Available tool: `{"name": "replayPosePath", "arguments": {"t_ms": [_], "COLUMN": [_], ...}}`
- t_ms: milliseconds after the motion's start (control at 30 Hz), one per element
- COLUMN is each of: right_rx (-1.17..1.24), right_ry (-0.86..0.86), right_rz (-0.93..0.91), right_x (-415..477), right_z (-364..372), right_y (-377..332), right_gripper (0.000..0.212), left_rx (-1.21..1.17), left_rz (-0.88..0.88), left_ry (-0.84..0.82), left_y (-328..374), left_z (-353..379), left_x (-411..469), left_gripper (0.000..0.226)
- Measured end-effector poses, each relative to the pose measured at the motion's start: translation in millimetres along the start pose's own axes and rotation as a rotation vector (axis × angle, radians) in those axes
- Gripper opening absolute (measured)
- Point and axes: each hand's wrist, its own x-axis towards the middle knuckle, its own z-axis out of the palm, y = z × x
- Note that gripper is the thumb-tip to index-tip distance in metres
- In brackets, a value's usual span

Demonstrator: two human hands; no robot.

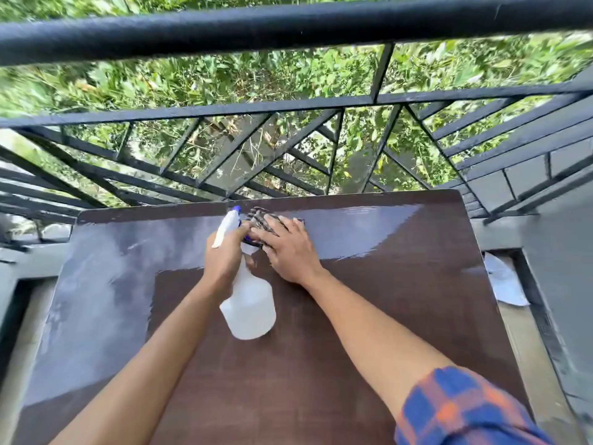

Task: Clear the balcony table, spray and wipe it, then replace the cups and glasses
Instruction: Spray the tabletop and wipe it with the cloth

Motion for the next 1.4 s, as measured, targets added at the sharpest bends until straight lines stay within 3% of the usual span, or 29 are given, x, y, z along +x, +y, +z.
{"name": "replayPosePath", "arguments": {"t_ms": [67, 133, 300, 400, 567, 700, 800, 1000, 1100, 1300, 1400], "right_rx": [-0.011, 0.015, 0.028, 0.031, 0.046, 0.148, 0.212, 0.194, 0.165, 0.118, 0.074], "right_ry": [-0.026, -0.023, 0.191, 0.189, 0.219, 0.322, 0.455, 0.504, 0.332, -0.12, -0.255], "right_rz": [-0.047, 0.054, 0.747, 0.933, 1.02, 1.192, 1.378, 1.454, 1.249, 0.38, 0.092], "right_x": [1, 0, -43, -81, -79, -84, -102, -88, -37, 80, 85], "right_z": [-7, -20, -75, -96, -97, -94, -78, -65, -61, -21, 3], "right_y": [22, 57, 191, 243, 242, 228, 204, 170, 135, -18, -86], "right_gripper": [0.048, 0.048, 0.051, 0.053, 0.054, 0.054, 0.052, 0.051, 0.054, 0.075, 0.074], "left_rx": [0.004, 0.005, 0.038, 0.047, 0.025, 0.024, 0.006, -0.045, -0.048, -0.05, -0.07], "left_rz": [-0.001, 0.001, 0.021, 0.013, -0.003, 0.028, 0.03, 0.006, 0.018, 0.024, 0.019], "left_ry": [-0.018, -0.035, -0.078, -0.099, -0.127, -0.147, -0.108, -0.01, 0.03, 0.106, 0.148], "left_y": [-1, -3, -4, -3, 1, 10, 11, 10, 11, 12, 10], "left_z": [5, 11, 26, 33, 41, 28, 10, -29, -50, -79, -87], "left_x": [0, 1, 5, 9, 8, 0, -3, 5, 10, 8, -1], "left_gripper": [0.038, 0.027, 0.021, 0.02, 0.019, 0.02, 0.022, 0.015, 0.015, 0.015, 0.018]}}
